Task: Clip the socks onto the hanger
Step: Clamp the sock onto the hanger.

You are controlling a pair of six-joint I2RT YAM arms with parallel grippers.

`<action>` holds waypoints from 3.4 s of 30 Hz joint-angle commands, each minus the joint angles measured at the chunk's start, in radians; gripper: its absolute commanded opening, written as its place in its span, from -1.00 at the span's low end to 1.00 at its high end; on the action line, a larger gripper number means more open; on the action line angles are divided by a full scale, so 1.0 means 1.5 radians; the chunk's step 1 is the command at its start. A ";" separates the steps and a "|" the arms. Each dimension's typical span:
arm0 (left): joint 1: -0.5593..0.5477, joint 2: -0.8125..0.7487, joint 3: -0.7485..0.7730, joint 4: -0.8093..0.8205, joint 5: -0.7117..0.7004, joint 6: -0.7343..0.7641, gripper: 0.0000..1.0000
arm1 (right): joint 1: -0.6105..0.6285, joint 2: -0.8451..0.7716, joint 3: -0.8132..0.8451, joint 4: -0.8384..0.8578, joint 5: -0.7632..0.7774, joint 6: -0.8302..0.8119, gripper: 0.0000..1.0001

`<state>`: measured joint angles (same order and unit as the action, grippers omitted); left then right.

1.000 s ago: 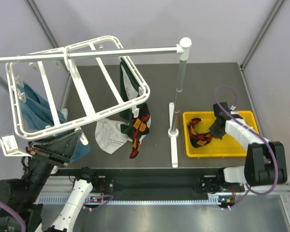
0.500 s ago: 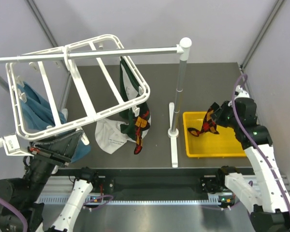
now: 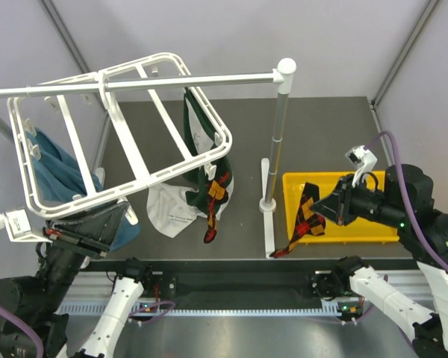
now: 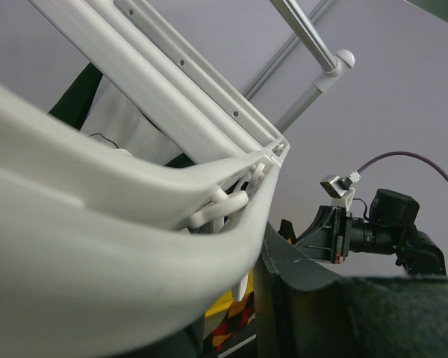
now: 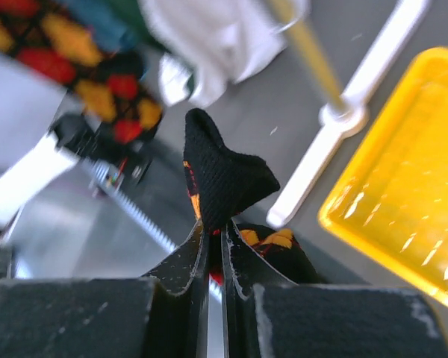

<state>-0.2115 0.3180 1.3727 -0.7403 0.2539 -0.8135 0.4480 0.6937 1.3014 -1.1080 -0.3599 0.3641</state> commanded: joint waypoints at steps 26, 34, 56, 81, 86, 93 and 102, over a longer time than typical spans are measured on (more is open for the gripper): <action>0.000 0.000 0.003 -0.007 0.008 -0.004 -1.00 | 0.743 0.233 0.111 0.211 0.434 0.108 -1.00; -0.001 0.002 0.015 -0.007 0.015 -0.009 -1.00 | 0.827 0.419 0.261 0.318 0.458 0.054 -1.00; 0.000 0.000 0.009 -0.018 0.010 -0.009 -1.00 | 0.752 0.638 0.495 0.320 0.305 0.004 -1.00; 0.000 0.001 0.015 -0.023 0.012 -0.005 -1.00 | 0.723 0.621 0.513 0.320 0.291 0.009 -1.00; 0.000 0.006 0.024 -0.021 0.005 -0.002 -1.00 | 0.727 0.622 0.497 0.323 0.280 0.012 -1.00; 0.000 0.004 0.030 -0.023 -0.024 0.004 -1.00 | 0.728 0.620 0.503 0.327 0.272 0.006 -1.00; 0.000 0.008 0.028 -0.017 -0.010 0.002 -1.00 | 0.727 0.634 0.527 0.321 0.265 -0.001 -1.00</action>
<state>-0.2115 0.3180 1.4021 -0.7624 0.2222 -0.8196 1.5414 1.6688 2.0369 -0.6731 0.0467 0.3840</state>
